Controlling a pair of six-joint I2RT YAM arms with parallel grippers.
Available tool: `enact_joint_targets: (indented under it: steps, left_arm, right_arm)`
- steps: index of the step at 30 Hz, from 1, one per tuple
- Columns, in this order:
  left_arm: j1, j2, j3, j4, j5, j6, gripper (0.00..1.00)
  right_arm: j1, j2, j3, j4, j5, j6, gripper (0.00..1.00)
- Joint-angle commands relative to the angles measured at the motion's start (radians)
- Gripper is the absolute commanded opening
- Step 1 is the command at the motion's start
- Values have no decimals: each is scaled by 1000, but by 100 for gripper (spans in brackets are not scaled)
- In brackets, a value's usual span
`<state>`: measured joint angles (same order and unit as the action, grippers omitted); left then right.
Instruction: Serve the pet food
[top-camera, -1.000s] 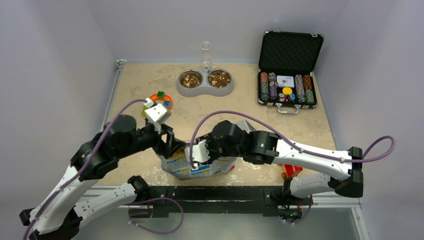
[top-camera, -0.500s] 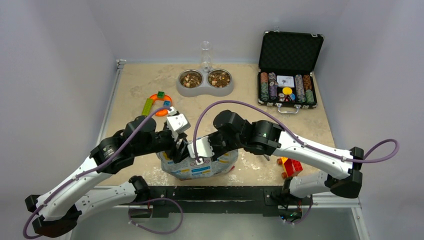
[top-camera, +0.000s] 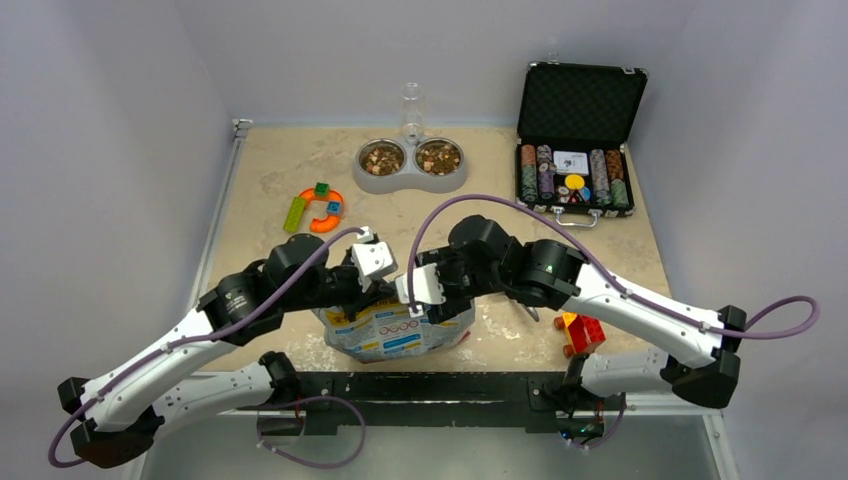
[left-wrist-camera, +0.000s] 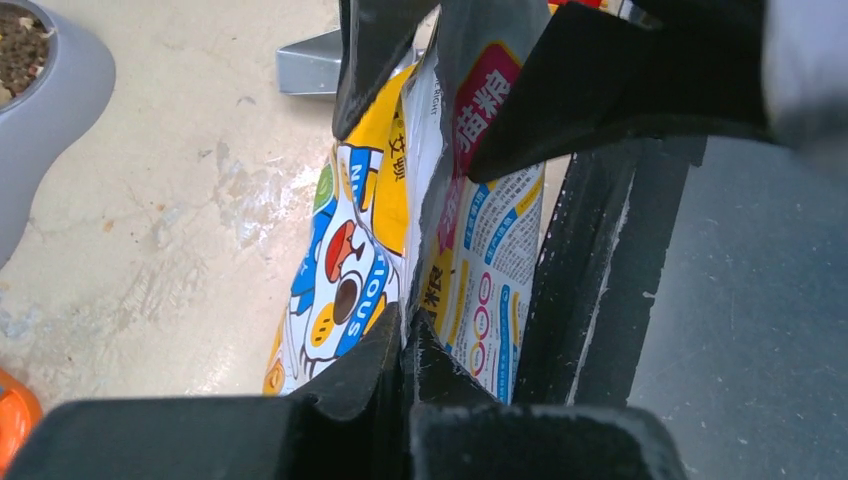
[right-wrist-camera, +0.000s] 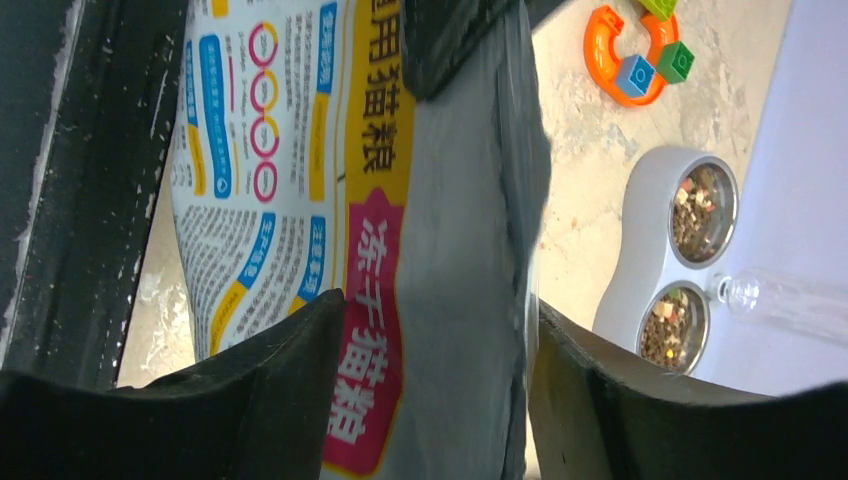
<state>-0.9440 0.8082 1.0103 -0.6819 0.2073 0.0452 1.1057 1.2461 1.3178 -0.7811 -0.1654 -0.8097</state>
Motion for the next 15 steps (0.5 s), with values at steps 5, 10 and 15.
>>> enact_joint_targets:
  steps: [5,10,15]
  left_arm:
    - [3,-122,-70,59,145,-84,0]
    - [4,-101,-56,35,117,-96,5]
    - [4,-81,-18,-132,-1,-83,39]
  right_arm:
    - [-11,-68,-52,22,74,-12,67]
    - [-10,-98,-87,2,69,-16,55]
    - [-12,-152,-134,5,53,1,53]
